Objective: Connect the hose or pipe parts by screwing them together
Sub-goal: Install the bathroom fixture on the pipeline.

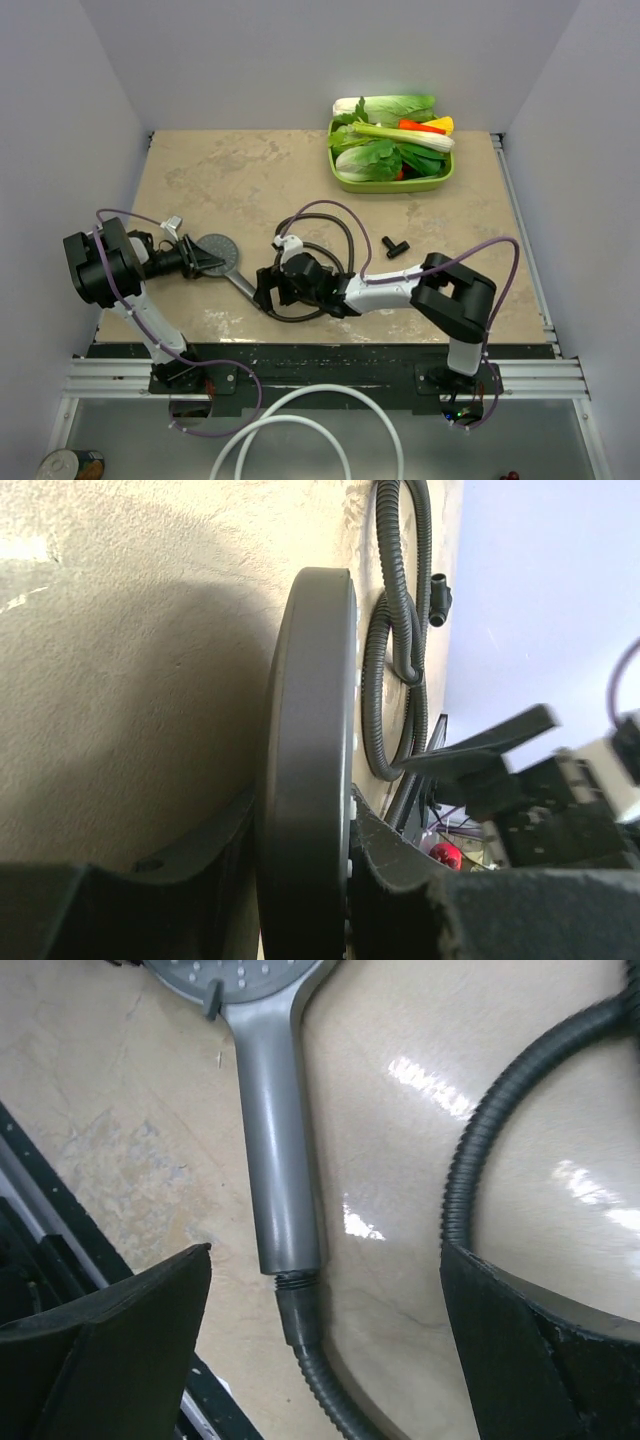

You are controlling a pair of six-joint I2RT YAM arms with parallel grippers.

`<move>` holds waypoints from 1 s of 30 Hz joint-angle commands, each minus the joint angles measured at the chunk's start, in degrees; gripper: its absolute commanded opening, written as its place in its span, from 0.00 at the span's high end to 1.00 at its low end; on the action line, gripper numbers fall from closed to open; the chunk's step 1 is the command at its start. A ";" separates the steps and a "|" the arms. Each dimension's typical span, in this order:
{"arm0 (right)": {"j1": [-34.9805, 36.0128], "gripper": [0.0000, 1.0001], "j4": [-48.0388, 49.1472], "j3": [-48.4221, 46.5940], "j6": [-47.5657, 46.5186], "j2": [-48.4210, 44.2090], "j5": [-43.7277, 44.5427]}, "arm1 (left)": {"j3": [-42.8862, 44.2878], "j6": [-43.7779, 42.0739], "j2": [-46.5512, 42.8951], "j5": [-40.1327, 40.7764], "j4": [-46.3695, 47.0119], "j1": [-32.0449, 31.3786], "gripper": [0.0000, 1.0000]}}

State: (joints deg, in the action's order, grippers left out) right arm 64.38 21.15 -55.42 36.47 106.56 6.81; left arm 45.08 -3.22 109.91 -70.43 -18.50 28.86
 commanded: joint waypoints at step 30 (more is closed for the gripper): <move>12.53 0.32 -25.37 -16.30 -33.39 3.12 14.20 | -0.87 -1.17 -1.54 2.14 4.44 1.20 1.00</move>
State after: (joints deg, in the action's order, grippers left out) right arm 77.19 -6.46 -68.62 4.25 109.69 19.88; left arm 43.99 -2.09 109.08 -69.58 -17.65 29.52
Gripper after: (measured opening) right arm 0.686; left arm 0.340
